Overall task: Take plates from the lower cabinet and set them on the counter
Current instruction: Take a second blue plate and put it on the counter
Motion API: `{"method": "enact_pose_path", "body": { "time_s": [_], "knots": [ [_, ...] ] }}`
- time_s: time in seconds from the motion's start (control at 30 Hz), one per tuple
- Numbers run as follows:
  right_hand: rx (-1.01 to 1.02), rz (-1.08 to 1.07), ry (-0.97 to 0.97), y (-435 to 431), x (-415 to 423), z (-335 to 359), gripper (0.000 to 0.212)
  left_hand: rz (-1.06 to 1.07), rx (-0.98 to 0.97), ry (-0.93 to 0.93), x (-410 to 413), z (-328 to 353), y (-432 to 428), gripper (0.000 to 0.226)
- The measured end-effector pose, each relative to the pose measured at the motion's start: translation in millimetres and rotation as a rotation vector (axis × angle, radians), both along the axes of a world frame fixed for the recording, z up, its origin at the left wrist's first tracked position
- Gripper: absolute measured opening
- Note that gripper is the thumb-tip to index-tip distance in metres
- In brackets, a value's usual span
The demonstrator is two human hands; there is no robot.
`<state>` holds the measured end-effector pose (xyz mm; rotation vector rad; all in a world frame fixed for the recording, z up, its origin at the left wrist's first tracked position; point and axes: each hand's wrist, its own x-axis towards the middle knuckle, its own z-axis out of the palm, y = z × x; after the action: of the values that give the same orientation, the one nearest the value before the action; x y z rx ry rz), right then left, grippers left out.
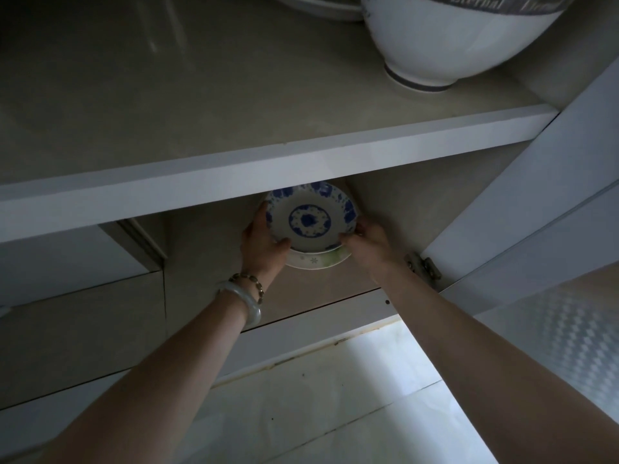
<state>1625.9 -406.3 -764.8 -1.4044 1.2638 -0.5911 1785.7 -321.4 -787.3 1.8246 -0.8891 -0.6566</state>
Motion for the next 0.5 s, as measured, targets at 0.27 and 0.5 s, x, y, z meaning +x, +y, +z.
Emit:
{"method": "enact_pose_path", "body": {
  "time_s": [0.27,0.5],
  "knots": [
    [0.108,-0.074,-0.149,27.0,-8.2,11.6,0.028,-0.035,-0.070,0.067,-0.8,13.8,29.7,0.068],
    [0.288,-0.160,-0.311,66.2,-30.3,37.2,0.043,-0.034,-0.103,0.329,-18.8,37.3,76.5,0.073]
  ]
}}
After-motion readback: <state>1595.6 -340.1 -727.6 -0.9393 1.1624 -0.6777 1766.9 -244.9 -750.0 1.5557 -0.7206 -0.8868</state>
